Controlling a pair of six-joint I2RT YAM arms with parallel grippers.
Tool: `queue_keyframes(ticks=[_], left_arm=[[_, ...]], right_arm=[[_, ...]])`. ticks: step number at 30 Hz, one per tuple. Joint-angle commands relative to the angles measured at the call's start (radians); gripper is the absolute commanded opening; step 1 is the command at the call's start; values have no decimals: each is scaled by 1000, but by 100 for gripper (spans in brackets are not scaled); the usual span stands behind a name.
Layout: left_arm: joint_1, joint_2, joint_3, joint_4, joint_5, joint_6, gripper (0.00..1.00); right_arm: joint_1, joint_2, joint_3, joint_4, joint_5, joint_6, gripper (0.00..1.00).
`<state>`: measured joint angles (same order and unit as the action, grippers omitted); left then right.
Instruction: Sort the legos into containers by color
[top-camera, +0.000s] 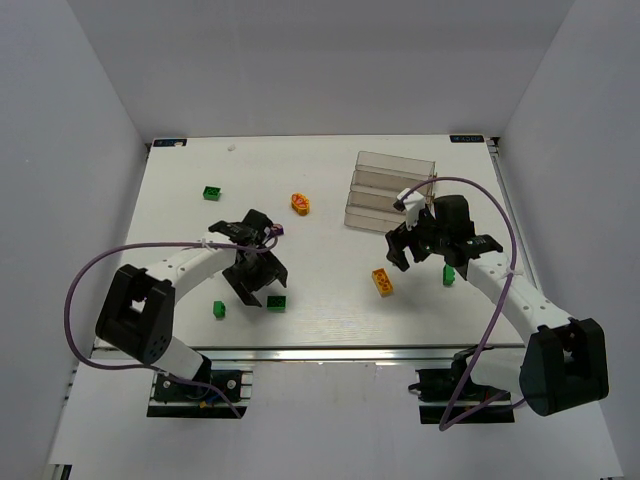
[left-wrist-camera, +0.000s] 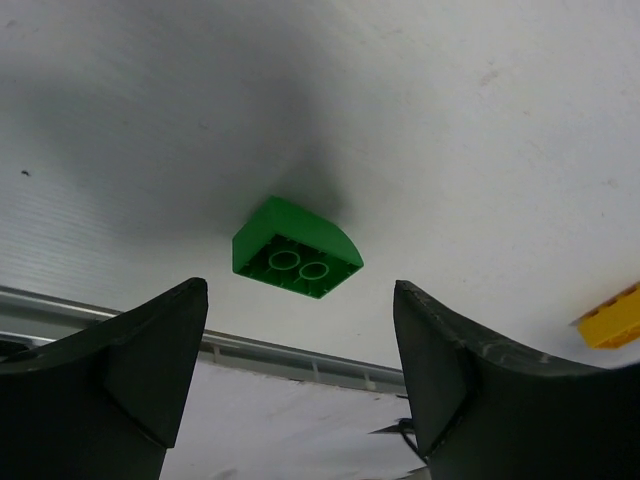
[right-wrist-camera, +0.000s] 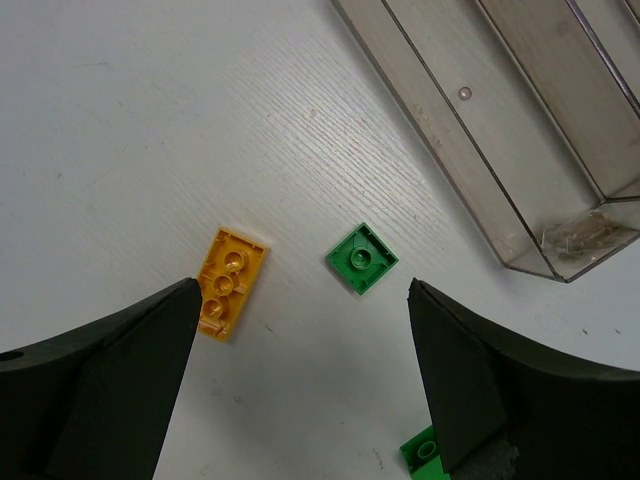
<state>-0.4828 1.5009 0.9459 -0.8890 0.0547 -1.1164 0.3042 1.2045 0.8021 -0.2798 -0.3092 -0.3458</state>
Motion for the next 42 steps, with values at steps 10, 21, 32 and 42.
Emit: queue_keyframes(ticks=[10,21,32,42], left_arm=[[-36,15,-6,15,-18,-364,86],[-36,108,-33,47,-13,-438,84],[-36,107,1,65,-38,-424,19],[-83,166,319,410,178,42,0]], right_arm=[[-2,32,2,41,-11,34,89],[-14,38,40,28,18,21,89],[-31,13,35,14,33,18,89],[-96,-13,135,21,151,212,20]])
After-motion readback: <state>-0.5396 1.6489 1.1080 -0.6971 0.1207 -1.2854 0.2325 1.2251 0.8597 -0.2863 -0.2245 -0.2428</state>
